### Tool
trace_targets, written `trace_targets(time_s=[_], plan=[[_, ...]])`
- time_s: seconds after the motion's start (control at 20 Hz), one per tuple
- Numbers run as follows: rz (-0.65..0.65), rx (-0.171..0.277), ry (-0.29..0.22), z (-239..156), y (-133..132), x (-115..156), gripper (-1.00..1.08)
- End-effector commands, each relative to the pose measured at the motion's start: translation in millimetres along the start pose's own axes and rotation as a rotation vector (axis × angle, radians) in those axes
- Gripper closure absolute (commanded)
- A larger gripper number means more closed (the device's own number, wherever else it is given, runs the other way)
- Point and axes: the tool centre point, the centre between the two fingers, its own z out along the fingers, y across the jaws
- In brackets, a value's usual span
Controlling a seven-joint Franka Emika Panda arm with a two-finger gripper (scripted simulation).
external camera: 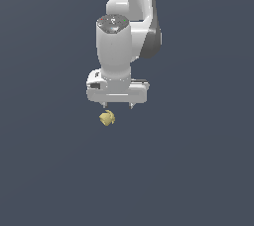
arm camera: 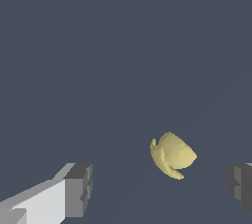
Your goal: Pick up the object and move it to a goal position.
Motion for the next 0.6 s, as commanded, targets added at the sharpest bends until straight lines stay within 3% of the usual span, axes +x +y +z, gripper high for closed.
trace_targets(time_s=[0.0,0.55], plan=[[0.000,0.000,0.000,0.0,0.0,0.0,-0.92],[0.008,0.001,0.034,-28.7,11.2,11.4,-0.92]])
